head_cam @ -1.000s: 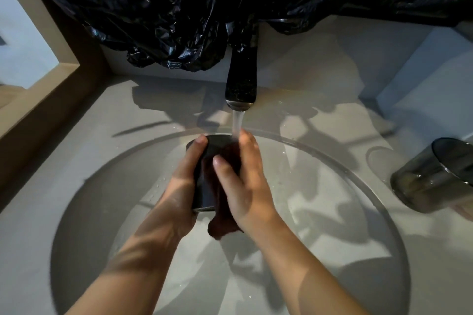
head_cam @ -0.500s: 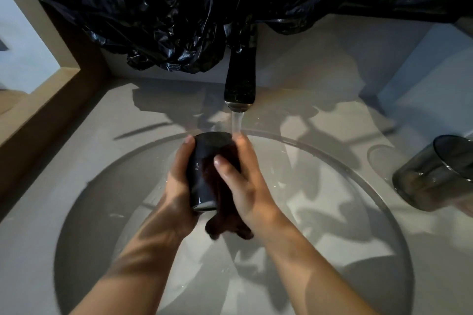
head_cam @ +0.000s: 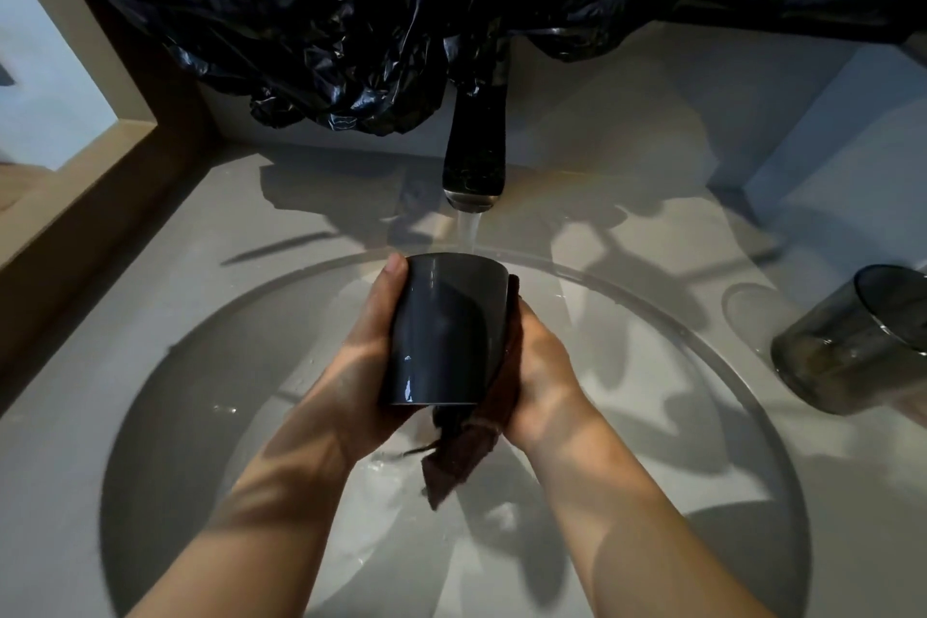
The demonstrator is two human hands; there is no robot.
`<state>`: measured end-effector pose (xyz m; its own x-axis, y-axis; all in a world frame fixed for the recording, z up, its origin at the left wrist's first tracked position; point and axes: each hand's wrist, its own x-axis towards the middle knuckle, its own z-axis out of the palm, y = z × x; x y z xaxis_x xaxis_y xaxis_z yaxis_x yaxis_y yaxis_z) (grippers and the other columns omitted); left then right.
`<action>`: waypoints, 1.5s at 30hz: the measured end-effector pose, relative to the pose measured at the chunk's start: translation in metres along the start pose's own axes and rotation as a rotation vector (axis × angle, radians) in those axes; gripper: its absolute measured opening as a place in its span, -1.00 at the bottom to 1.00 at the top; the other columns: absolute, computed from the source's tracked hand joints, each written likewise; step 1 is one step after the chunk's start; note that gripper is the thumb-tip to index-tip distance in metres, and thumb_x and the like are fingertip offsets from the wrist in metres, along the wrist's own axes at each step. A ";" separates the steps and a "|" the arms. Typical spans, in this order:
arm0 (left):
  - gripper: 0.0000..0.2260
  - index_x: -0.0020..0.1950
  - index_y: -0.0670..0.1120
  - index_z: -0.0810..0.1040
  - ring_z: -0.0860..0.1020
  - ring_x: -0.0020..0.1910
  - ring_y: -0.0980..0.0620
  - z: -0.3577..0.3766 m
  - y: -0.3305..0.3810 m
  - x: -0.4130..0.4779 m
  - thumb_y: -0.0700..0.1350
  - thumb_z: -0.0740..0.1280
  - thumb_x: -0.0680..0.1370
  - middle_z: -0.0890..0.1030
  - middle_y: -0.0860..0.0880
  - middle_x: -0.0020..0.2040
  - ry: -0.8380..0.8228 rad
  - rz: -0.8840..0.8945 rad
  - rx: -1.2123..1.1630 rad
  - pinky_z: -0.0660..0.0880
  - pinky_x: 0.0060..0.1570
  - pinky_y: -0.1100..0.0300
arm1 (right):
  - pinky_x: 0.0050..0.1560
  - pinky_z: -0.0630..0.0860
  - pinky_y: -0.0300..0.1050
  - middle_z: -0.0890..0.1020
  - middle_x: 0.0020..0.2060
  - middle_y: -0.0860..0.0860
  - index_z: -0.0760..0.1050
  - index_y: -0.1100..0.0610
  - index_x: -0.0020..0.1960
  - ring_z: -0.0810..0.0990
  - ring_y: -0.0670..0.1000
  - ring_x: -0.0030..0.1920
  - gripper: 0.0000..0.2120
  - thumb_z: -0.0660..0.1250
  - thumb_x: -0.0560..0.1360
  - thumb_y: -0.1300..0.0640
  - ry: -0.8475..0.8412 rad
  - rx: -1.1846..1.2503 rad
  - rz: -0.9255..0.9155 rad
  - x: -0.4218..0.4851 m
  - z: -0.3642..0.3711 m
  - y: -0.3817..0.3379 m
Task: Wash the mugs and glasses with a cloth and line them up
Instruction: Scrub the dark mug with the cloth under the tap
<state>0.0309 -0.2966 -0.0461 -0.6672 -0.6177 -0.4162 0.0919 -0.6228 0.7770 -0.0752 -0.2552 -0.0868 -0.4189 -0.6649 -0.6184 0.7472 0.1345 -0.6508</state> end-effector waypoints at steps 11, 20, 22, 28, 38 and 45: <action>-0.42 -0.01 0.31 0.29 0.52 -0.07 0.13 -0.013 -0.012 0.007 0.21 0.48 0.07 0.49 0.26 -0.02 0.115 0.711 0.985 0.52 -0.09 0.14 | -0.03 0.58 0.03 0.60 0.04 0.27 0.51 0.33 0.25 0.60 0.20 -0.05 -0.51 0.36 0.38 0.10 -0.038 -0.032 0.138 0.002 -0.015 -0.021; -0.43 0.02 0.06 0.42 0.61 -0.11 0.04 -0.007 -0.016 0.018 0.00 0.60 0.11 0.62 0.00 -0.04 0.242 0.380 0.200 0.59 -0.08 -0.01 | -0.10 0.49 -0.25 0.52 -0.16 -0.08 0.37 -0.04 -0.03 0.52 -0.09 -0.14 -0.88 0.21 0.59 0.18 0.118 -0.405 -0.605 -0.018 0.006 -0.011; -0.37 0.12 0.04 0.43 0.64 -0.08 -0.03 -0.009 -0.013 0.018 0.00 0.56 0.11 0.61 -0.14 0.05 0.241 0.272 0.033 0.58 -0.17 0.04 | -0.05 0.51 -0.33 0.56 -0.08 -0.09 0.44 -0.09 0.00 0.55 -0.10 -0.06 -0.79 0.23 0.58 0.24 0.024 -0.416 -0.633 -0.022 0.008 -0.006; -0.42 -0.02 0.13 0.37 0.60 -0.16 0.10 -0.014 -0.011 0.011 0.08 0.54 0.05 0.59 0.12 -0.13 0.116 0.469 0.528 0.61 -0.14 0.09 | -0.29 0.55 -0.25 0.59 -0.26 0.07 0.50 0.09 -0.14 0.57 0.01 -0.27 -0.86 0.27 0.55 0.27 0.157 -0.127 -0.420 -0.010 -0.002 -0.021; -0.51 -0.01 0.09 0.38 0.60 -0.20 0.17 -0.001 -0.019 0.013 -0.04 0.52 0.16 0.56 0.00 -0.09 0.173 0.418 0.314 0.55 -0.23 0.23 | -0.12 0.57 -0.07 0.60 -0.25 0.07 0.46 0.14 -0.14 0.60 0.06 -0.23 -0.82 0.37 0.50 0.05 0.301 -0.135 -0.451 -0.016 0.002 -0.011; -0.46 0.06 0.08 0.42 0.64 -0.11 0.00 -0.011 -0.005 0.011 -0.01 0.55 0.16 0.61 -0.08 -0.01 0.231 0.304 0.092 0.60 -0.20 0.09 | -0.09 0.58 -0.27 0.62 -0.01 -0.03 0.49 -0.06 0.11 0.62 -0.04 0.00 -0.78 0.33 0.53 0.20 0.050 -0.196 -0.470 -0.028 0.011 -0.011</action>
<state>0.0311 -0.3054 -0.0595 -0.4349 -0.8657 -0.2477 0.1858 -0.3554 0.9161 -0.0662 -0.2465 -0.0572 -0.7141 -0.6513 -0.2566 0.3637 -0.0319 -0.9310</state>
